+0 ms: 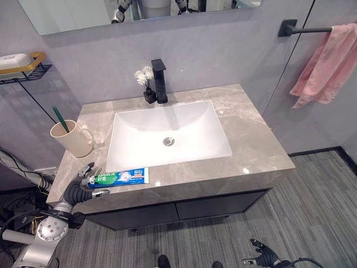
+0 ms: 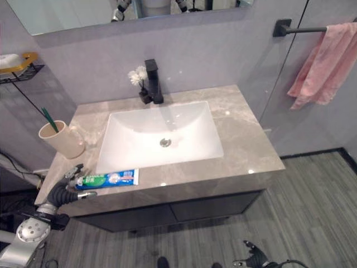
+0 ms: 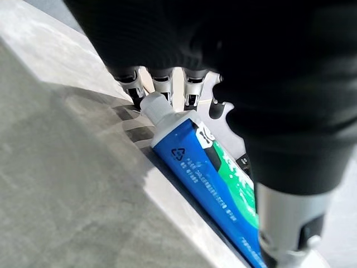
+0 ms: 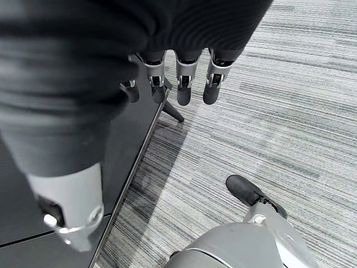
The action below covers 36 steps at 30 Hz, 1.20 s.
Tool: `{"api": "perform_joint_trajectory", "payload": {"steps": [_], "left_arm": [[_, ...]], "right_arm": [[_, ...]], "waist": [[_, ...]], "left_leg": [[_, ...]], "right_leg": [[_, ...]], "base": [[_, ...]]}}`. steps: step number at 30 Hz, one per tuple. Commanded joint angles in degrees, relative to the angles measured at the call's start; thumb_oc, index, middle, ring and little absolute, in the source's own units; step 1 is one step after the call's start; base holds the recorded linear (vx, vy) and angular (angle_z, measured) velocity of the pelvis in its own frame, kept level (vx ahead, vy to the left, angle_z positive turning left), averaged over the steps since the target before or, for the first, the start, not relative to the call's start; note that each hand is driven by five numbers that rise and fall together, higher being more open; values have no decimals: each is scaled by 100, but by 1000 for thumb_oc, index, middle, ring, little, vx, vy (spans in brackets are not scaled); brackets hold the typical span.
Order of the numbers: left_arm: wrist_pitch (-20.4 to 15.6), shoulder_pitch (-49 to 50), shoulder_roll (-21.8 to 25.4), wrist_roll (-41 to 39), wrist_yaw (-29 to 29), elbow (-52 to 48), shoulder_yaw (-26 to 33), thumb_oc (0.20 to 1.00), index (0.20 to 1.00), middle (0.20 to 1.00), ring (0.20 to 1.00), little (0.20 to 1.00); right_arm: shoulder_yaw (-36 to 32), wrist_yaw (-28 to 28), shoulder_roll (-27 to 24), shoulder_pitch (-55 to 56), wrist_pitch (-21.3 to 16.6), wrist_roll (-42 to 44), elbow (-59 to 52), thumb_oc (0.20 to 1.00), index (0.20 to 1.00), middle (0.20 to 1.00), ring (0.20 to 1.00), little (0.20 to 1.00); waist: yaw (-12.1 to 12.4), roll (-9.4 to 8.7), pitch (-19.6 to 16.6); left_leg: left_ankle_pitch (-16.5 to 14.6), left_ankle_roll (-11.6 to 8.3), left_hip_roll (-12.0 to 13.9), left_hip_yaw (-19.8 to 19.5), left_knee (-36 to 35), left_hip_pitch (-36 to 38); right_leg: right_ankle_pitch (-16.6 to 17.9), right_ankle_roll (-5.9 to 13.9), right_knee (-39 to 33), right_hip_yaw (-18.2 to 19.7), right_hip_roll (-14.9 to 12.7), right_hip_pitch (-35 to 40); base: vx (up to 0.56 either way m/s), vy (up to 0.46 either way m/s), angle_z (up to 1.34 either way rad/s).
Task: Put brush and paste in cup on sink, flatten towel.
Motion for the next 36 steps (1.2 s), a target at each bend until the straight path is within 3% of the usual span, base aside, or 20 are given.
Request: {"api": "perform_joint_trajectory", "payload": {"steps": [1, 11, 14, 15, 16, 26, 36], "left_arm": [[-72, -472, 8, 136, -109, 255, -35, 1000, 1000, 1000, 1000, 1000], [-58, -633, 56, 670, 113, 385, -158, 1000, 1000, 1000, 1000, 1000], [-58, -664, 72, 881, 153, 426, -221, 655, 655, 655, 655, 655], [-56, -688, 112, 1033, 175, 440, -275, 492, 492, 492, 492, 492], [-57, -691, 111, 1036, 177, 442, -278, 200, 200, 200, 200, 200], [-69, -795, 113, 1473, 217, 550, -557, 200, 200, 200, 200, 200], [-125, -1186, 208, 2160, 459, 810, -1049, 200, 200, 200, 200, 200]], "right_arm": [[-6, 43, 48, -257, -58, 149, -192, 1000, 1000, 1000, 1000, 1000], [79, 31, 52, -276, -48, 46, -194, 1000, 1000, 1000, 1000, 1000], [81, 28, 62, -256, -54, 49, -211, 1000, 1000, 1000, 1000, 1000], [92, 18, 68, -264, -62, 38, -210, 1000, 1000, 1000, 1000, 1000], [90, 18, 68, -264, -63, 37, -210, 1000, 1000, 1000, 1000, 1000], [115, -75, 167, -301, -67, 75, 49, 1000, 1000, 1000, 1000, 1000], [-329, -335, 576, -665, 34, 710, 1875, 1000, 1000, 1000, 1000, 1000]], "waist": [[-7, -231, 241], [-9, -217, 257], [-1, -216, 268], [-1, -219, 266], [1, -219, 266], [-4, -268, 225], [33, -310, -16]], "left_leg": [[-394, -92, -139, -220, 50, 568], [-391, -95, -151, -255, 50, 524], [-388, -103, -147, -255, 50, 523], [-390, -103, -149, -264, 50, 520], [-390, -103, -149, -265, 50, 519], [-410, -109, -144, -280, 50, 576], [-403, -99, -154, -403, 50, 722]], "right_leg": [[944, 418, -58, 118, -236, -413], [923, 409, -58, 85, -228, -429], [919, 410, -58, 52, -234, -419], [912, 407, -58, 55, -230, -417], [911, 407, -58, 55, -230, -417], [882, 403, -58, 42, -223, -348], [851, 343, -58, -37, -235, -113]], "base": [[0, 0, 0], [0, 0, 0], [0, 0, 0], [0, 0, 0], [0, 0, 0], [0, -1, 1], [-11, -8, 3]]}}
